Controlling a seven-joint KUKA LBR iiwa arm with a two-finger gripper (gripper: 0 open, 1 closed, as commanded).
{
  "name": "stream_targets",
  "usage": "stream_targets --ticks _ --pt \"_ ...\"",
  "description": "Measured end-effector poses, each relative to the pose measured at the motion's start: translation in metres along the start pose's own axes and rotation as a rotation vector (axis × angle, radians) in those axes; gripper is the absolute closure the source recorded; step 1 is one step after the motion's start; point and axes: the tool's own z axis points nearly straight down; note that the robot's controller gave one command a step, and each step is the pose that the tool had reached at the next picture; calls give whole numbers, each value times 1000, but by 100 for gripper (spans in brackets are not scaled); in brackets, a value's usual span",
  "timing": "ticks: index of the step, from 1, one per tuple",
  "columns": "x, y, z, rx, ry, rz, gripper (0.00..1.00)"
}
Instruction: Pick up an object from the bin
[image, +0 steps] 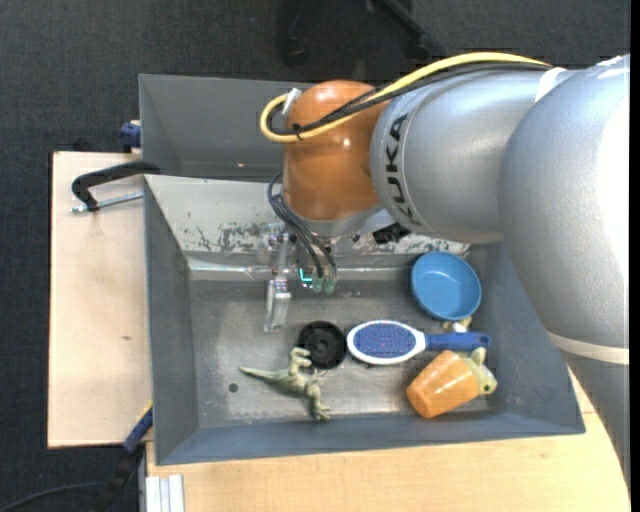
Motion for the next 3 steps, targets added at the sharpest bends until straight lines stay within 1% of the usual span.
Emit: stream_targets --ticks 1,2,3 --pt "71 -73 16 3 -3 -158 0" --pt "46 -108 76 2 -1 -202 0" --pt "44 -106 73 0 -9 -204 100"
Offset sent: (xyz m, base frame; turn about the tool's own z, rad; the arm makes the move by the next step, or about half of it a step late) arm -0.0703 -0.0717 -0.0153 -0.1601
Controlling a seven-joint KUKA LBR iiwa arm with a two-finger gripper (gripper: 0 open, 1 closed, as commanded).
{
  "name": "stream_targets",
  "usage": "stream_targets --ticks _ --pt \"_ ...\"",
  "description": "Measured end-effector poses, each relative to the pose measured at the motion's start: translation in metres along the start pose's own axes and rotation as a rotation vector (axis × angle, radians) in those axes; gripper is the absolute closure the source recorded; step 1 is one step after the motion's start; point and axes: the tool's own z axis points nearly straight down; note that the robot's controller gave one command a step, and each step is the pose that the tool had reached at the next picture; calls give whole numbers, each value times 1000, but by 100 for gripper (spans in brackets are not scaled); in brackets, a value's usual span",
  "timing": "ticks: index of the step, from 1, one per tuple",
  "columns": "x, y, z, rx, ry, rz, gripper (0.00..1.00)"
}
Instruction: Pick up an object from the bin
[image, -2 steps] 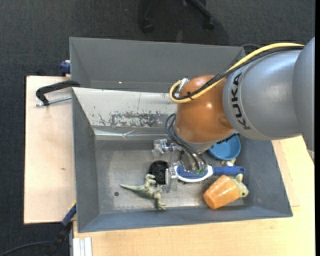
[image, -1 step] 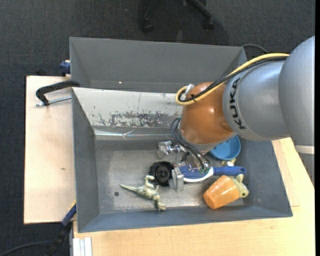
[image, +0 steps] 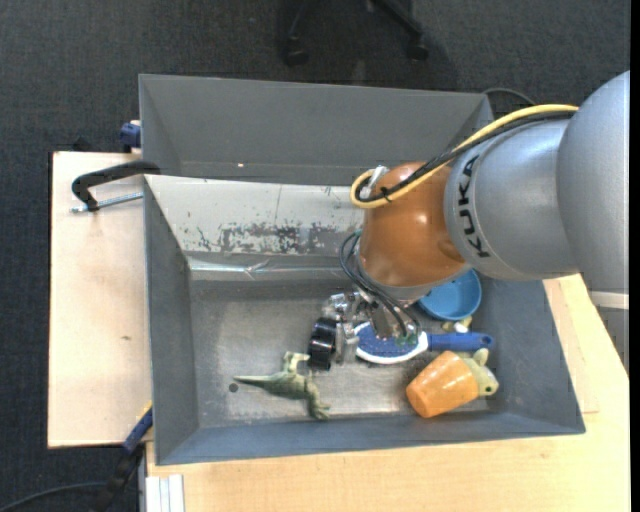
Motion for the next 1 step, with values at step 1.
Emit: stream_targets --ticks 1 --pt "-5 6 -181 2 -14 -46 100"
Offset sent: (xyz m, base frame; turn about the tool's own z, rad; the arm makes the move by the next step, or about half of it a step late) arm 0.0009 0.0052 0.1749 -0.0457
